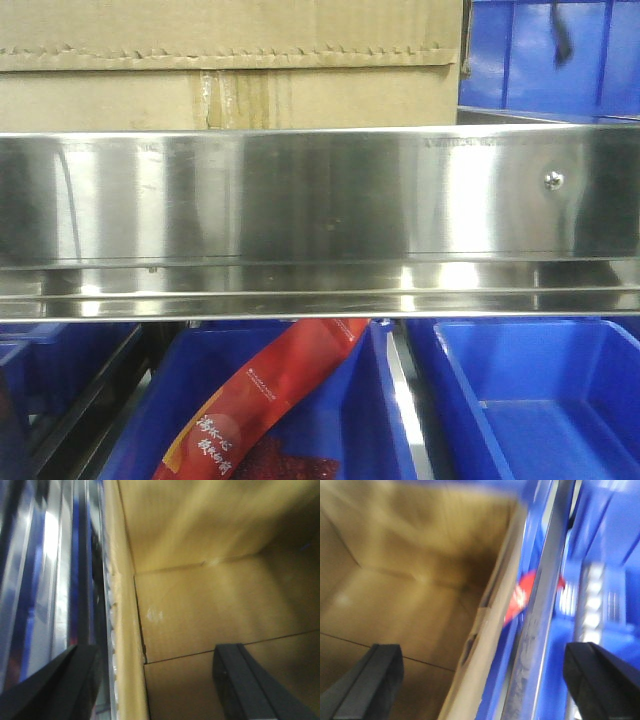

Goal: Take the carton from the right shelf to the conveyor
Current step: 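Clamp the carton's side walls with the left and right grippers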

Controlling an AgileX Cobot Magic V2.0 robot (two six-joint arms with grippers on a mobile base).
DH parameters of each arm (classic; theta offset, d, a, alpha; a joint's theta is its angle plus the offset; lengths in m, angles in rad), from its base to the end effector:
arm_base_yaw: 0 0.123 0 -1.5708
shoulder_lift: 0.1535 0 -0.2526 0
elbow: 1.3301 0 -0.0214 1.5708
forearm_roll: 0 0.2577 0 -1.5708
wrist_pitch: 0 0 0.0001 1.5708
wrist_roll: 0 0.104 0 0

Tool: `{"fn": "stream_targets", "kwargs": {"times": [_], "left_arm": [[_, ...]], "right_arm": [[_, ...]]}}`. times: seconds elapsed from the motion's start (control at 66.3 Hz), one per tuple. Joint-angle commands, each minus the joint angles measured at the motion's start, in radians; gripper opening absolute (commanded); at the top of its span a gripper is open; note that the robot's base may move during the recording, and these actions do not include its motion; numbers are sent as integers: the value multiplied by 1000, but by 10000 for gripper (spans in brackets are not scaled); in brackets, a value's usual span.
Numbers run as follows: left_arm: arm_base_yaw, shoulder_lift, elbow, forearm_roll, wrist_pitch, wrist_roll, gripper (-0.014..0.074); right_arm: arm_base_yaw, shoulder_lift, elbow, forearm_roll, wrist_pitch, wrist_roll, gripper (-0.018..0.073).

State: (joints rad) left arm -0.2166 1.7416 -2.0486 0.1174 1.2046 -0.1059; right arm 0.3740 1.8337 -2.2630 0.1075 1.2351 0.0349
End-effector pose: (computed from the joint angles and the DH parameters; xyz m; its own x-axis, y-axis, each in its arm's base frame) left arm 0.3751 -0.0709 0.4064 -0.7135 0.0922 -0.6945 0.0946 0.9949 0.0349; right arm 0.3626 0.1536 0.4318 -0.6406 -0.1762 -0.7474 -0.3904 0.9128 0.1194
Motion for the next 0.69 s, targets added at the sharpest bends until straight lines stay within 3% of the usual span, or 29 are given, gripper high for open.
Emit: {"fn": "stream_targets", "kwargs": {"times": [0.0, 0.271, 0.347, 0.467, 0.513, 0.588, 0.679], "left_arm": [[-4, 22, -10, 2, -30, -10, 383], [1, 63, -10, 2, -35, -26, 347], [6, 68, -10, 2, -35, -44, 248], [16, 69, -10, 2, -21, -44, -48], [15, 69, -10, 2, -18, -44, -3], [15, 67, -12, 2, -18, -44, -1], [15, 67, -27, 2, -4, -44, -15]], "right_arm": [[0, 35, -11, -9, -14, 0, 527], [0, 116, -12, -9, -14, 0, 496], [0, 128, -12, -9, -14, 0, 398], [0, 132, -12, -9, -14, 0, 45], [0, 130, -15, -9, -14, 0, -106], [0, 122, -16, -9, -14, 0, -56], [0, 109, -16, -9, -14, 0, -66]]}}
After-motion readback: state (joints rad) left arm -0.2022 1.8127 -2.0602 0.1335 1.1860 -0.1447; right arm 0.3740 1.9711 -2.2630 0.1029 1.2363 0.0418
